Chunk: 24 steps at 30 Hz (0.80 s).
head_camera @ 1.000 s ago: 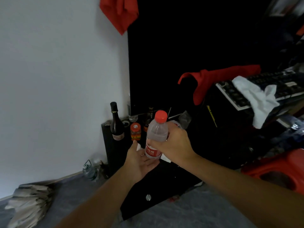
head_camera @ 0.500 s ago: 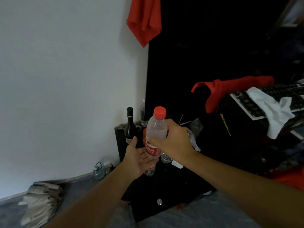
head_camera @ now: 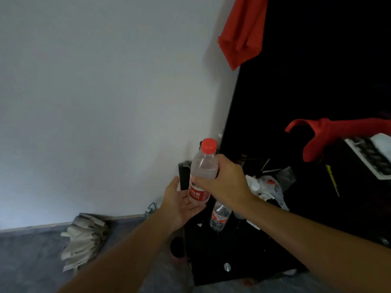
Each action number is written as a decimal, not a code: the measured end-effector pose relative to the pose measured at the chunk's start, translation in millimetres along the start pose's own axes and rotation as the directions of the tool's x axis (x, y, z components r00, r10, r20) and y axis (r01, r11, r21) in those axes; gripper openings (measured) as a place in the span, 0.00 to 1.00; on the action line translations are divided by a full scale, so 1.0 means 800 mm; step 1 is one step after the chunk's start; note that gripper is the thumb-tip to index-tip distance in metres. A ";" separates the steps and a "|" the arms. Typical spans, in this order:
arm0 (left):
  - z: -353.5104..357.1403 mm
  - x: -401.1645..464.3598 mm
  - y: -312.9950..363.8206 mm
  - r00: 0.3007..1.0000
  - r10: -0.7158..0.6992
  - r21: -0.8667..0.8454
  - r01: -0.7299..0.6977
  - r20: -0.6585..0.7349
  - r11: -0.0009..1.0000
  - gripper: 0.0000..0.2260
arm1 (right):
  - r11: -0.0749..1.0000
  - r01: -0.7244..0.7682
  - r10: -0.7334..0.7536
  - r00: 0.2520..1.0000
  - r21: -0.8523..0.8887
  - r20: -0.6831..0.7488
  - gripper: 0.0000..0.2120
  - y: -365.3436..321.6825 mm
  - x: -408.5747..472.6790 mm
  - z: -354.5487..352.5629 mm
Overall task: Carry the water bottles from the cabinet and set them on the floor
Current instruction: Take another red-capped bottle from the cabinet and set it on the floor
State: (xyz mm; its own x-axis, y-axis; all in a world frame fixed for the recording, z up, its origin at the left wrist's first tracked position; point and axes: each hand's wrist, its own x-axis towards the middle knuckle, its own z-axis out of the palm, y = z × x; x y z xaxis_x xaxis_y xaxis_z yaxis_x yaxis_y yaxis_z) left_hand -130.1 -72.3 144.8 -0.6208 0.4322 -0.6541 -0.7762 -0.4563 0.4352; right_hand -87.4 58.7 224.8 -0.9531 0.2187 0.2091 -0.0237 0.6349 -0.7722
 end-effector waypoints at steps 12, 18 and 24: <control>-0.088 -0.106 0.007 0.966 0.192 -0.169 -0.222 -0.174 0.960 0.38 | 0.978 0.194 -0.208 0.927 0.077 0.312 0.27 -0.084 -0.027 0.073; -0.168 -0.191 0.007 0.905 0.298 -0.291 -0.385 -0.303 0.876 0.38 | 0.922 0.351 -0.386 0.821 0.160 0.422 0.31 -0.159 -0.077 0.134; -0.248 -0.302 0.001 0.827 0.365 -0.339 -0.520 -0.427 0.784 0.35 | 0.838 0.491 -0.542 0.696 0.239 0.470 0.28 -0.246 -0.151 0.200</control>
State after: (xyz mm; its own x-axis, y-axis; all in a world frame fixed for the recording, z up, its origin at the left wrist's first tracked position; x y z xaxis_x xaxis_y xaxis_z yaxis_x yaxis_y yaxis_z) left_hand 41.3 -331.6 180.5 -0.7498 -0.1408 -0.6465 -0.2481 -0.8460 0.4720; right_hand -15.9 -211.4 255.6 -0.7928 -0.5403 0.2819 -0.5597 0.4625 -0.6877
